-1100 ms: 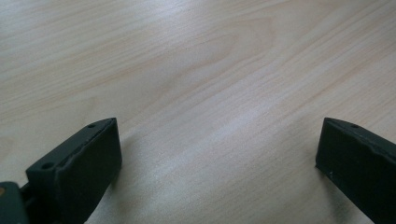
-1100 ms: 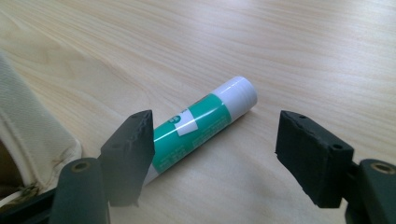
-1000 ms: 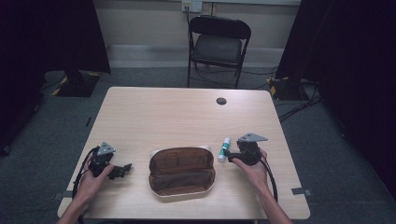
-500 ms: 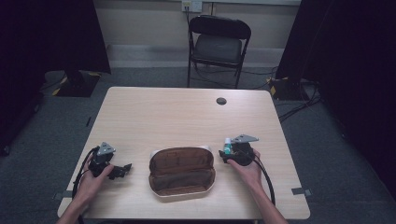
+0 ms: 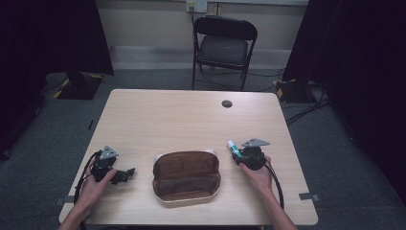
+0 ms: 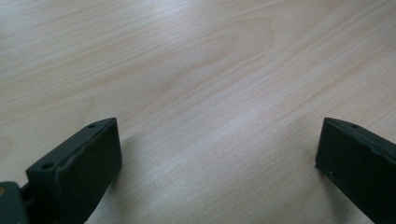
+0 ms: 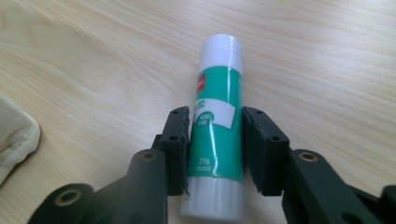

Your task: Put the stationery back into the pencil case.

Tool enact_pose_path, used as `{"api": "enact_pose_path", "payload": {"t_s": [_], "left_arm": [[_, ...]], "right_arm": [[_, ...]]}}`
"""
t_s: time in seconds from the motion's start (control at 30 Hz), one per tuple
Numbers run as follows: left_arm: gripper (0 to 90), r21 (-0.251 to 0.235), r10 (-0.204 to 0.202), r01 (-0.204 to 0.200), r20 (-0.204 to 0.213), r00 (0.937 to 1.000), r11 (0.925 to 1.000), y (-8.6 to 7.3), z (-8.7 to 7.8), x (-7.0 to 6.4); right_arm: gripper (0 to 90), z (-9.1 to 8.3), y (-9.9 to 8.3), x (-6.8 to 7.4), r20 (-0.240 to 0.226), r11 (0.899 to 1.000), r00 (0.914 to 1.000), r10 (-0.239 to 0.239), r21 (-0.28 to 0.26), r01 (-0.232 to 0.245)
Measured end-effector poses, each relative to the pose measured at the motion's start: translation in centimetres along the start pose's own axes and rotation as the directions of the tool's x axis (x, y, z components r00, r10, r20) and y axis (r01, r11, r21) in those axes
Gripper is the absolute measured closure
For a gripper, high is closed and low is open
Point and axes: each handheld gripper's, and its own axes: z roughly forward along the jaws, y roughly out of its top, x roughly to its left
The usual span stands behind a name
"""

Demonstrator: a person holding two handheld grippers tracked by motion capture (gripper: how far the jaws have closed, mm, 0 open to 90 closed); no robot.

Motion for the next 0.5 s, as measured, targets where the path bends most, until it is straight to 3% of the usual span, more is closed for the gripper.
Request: {"api": "enact_pose_path", "payload": {"t_s": [0.13,0.23,0.33,0.4,0.43,0.5], "left_arm": [[0.0,0.0,0.0,0.0,0.0,1.0,1.0,0.0,0.0,0.0],[0.0,-0.002,-0.003,0.003,0.0,1.0,1.0,0.0,0.0,0.0],[0.0,-0.002,-0.002,0.002,0.0,1.0,1.0,0.0,0.0,0.0],[0.0,-0.002,-0.003,0.003,0.0,1.0,1.0,0.0,0.0,0.0],[0.0,-0.001,-0.002,0.002,0.001,1.0,1.0,0.0,0.0,0.0],[0.0,-0.002,-0.003,0.003,0.001,1.0,1.0,0.0,0.0,0.0]], "right_arm": [[65.2,-0.1,0.0,-0.2,-0.009,1.0,0.9999,-0.01,0.009,0.01],[58.1,-0.3,-0.1,-0.2,-0.012,1.0,0.9999,-0.008,0.018,0.009],[56.8,-0.8,-0.4,-0.3,-0.008,0.999,0.9999,-0.013,0.029,0.013],[58.1,-1.0,-0.5,-0.4,-0.012,0.999,0.9999,-0.01,0.03,0.01],[65.1,-1.2,-0.6,-0.7,-0.026,0.999,0.9996,-0.013,0.032,0.014],[65.1,-1.2,-0.7,-0.8,-0.027,0.999,0.9996,-0.012,0.029,0.013]]}}
